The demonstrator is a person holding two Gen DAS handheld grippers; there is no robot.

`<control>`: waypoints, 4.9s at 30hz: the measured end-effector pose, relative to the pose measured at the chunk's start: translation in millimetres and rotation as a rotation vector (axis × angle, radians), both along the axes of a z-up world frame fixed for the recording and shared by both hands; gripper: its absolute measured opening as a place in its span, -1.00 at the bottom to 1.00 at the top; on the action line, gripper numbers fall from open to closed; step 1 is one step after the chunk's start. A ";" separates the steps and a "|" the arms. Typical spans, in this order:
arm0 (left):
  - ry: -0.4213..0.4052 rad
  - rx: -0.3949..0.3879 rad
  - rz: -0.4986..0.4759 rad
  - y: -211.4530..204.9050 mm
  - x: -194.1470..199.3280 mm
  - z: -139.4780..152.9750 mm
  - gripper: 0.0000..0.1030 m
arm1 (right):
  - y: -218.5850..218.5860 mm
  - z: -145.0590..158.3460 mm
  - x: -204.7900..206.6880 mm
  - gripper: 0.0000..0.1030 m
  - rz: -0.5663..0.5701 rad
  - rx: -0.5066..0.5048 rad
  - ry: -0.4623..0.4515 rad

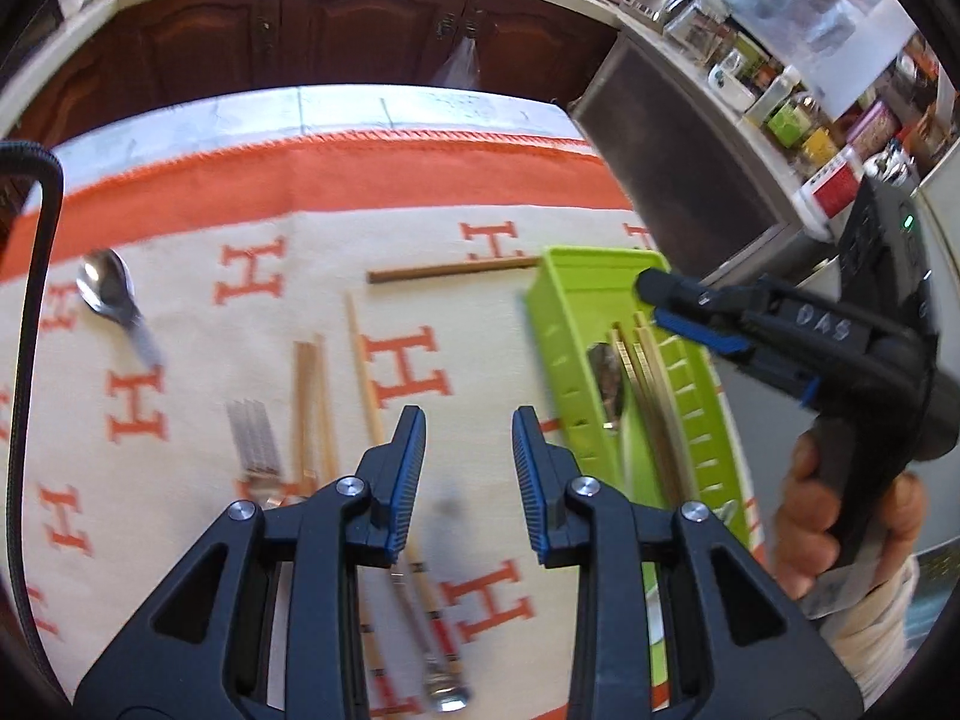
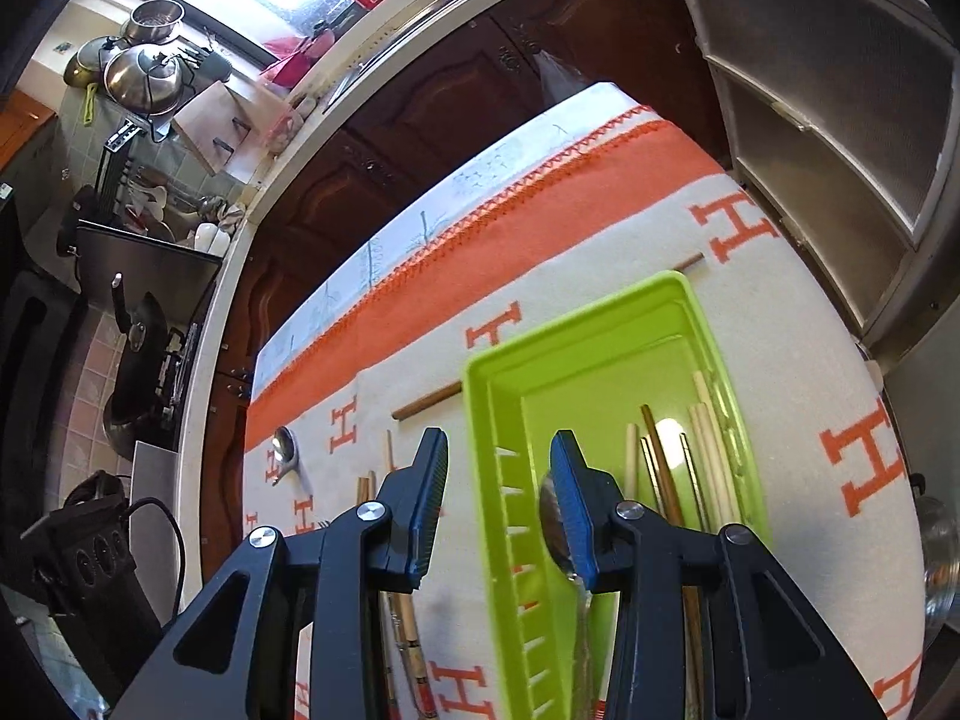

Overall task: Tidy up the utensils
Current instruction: 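Grasp a wooden chopstick from the cloth with the left tool, then carry the wooden chopstick over the lime-green tray with the left tool, then lower the chopstick into the tray and open the left tool, then move both open tools back over the remaining utensils on the cloth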

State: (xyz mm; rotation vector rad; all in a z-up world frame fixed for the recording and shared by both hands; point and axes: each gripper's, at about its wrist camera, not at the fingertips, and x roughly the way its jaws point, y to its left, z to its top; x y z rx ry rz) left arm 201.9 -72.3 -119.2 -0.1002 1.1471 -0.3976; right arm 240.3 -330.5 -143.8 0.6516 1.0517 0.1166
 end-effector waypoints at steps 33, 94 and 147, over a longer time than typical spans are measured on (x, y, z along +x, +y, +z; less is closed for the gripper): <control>-0.109 0.273 -0.576 -85.2 120.4 -70.9 -0.51 | -42.5 5.8 -13.5 -0.29 -0.056 -0.062 0.040; 0.022 0.043 0.011 -37.8 -130.9 7.2 -0.65 | -0.3 30.6 -234.3 -0.34 -0.004 -0.215 -0.013; 0.095 -0.012 0.273 122.6 -68.6 -71.9 -0.40 | 206.4 -36.7 -92.5 -0.45 0.354 -0.368 0.031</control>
